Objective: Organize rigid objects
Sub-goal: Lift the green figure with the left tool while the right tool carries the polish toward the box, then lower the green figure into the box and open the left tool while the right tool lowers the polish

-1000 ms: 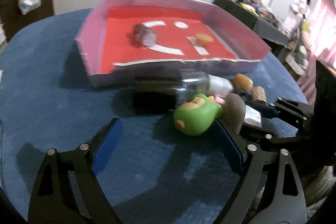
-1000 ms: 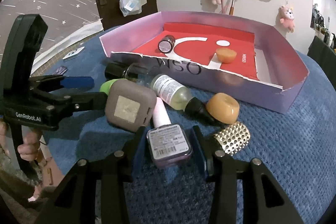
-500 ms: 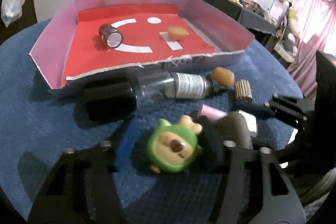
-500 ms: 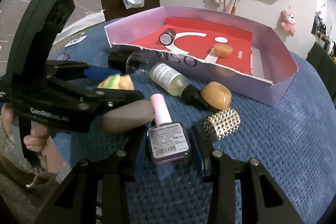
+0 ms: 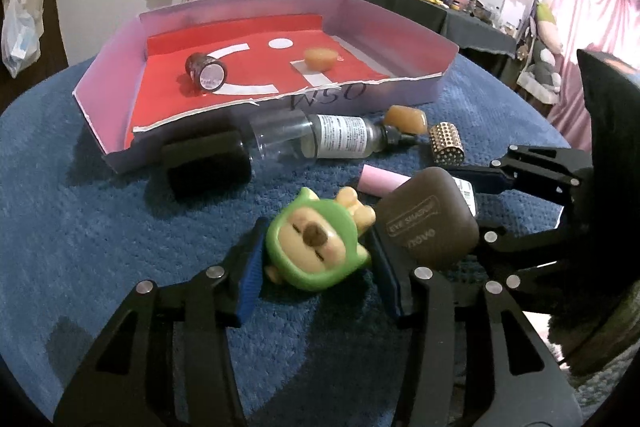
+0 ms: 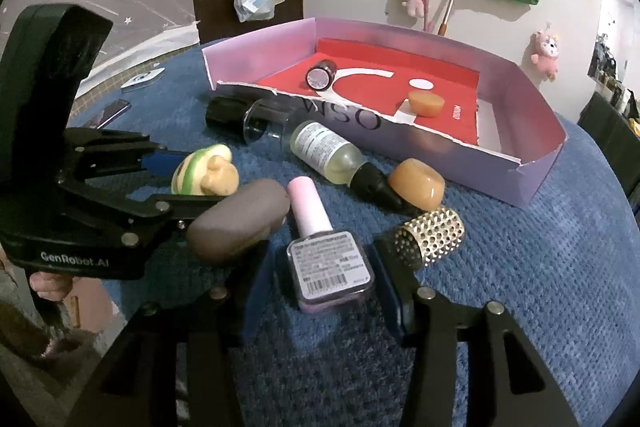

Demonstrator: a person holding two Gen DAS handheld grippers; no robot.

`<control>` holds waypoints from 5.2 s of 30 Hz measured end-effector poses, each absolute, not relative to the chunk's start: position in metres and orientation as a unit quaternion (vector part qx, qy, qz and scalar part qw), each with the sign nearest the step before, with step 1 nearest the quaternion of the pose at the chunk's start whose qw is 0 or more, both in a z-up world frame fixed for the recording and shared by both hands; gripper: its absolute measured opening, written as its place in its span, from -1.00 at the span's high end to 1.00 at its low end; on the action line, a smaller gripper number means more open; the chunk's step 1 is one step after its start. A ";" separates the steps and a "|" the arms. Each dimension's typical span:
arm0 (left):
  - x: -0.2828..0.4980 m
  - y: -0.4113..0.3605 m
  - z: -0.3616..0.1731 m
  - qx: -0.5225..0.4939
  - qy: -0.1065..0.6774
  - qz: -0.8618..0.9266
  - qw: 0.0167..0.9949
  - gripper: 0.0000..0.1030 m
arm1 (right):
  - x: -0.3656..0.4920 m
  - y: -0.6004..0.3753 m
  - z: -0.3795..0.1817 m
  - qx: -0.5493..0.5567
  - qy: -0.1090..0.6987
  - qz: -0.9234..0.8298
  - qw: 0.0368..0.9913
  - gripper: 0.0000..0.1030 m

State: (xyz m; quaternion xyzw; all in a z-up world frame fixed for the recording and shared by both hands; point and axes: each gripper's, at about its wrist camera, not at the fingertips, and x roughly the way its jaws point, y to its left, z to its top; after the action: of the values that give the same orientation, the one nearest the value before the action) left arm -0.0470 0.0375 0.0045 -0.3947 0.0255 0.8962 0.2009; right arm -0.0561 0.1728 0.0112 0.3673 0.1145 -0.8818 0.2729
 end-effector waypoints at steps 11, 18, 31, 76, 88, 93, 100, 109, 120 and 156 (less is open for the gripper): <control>-0.041 0.027 0.018 -0.379 0.002 0.907 0.185 0.12 | -0.052 0.187 0.031 0.352 0.052 -0.892 0.279 0.18; -0.036 0.023 0.029 -0.367 -0.010 0.912 0.184 0.12 | -0.050 0.190 0.052 0.326 0.034 -0.900 0.286 0.18; -0.041 0.016 0.043 -0.350 -0.026 0.918 0.182 0.12 | -0.053 0.189 0.060 0.318 0.024 -0.903 0.288 0.18; -0.141 0.011 0.053 -0.409 -0.039 0.897 0.162 0.12 | -0.154 0.186 0.077 0.364 0.031 -0.889 0.275 0.18; -0.169 0.010 0.032 -0.452 -0.043 0.878 0.152 0.12 | -0.193 0.179 0.048 0.431 0.030 -0.863 0.264 0.18; -0.182 0.006 0.021 -0.468 -0.050 0.872 0.139 0.12 | -0.202 0.177 0.042 0.445 0.032 -0.857 0.257 0.18; -0.191 0.006 0.019 -0.467 -0.048 0.874 0.128 0.12 | -0.214 0.174 0.030 0.464 0.025 -0.849 0.252 0.18; -0.198 0.009 0.018 -0.460 -0.041 0.880 0.111 0.12 | -0.223 0.173 0.029 0.453 0.028 -0.861 0.228 0.18; -0.209 0.006 0.018 -0.459 -0.049 0.883 0.091 0.12 | -0.234 0.186 0.030 0.441 0.004 -0.876 0.194 0.18; -0.211 0.004 0.018 -0.455 -0.058 0.883 0.097 0.00 | -0.240 0.185 0.029 0.440 -0.008 -0.878 0.189 0.16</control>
State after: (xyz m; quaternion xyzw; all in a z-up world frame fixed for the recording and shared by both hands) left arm -0.2109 0.0036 0.0176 -0.4547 -0.0580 0.8835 0.0970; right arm -0.2403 0.1854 0.0285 0.4399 -0.0077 -0.8779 0.1892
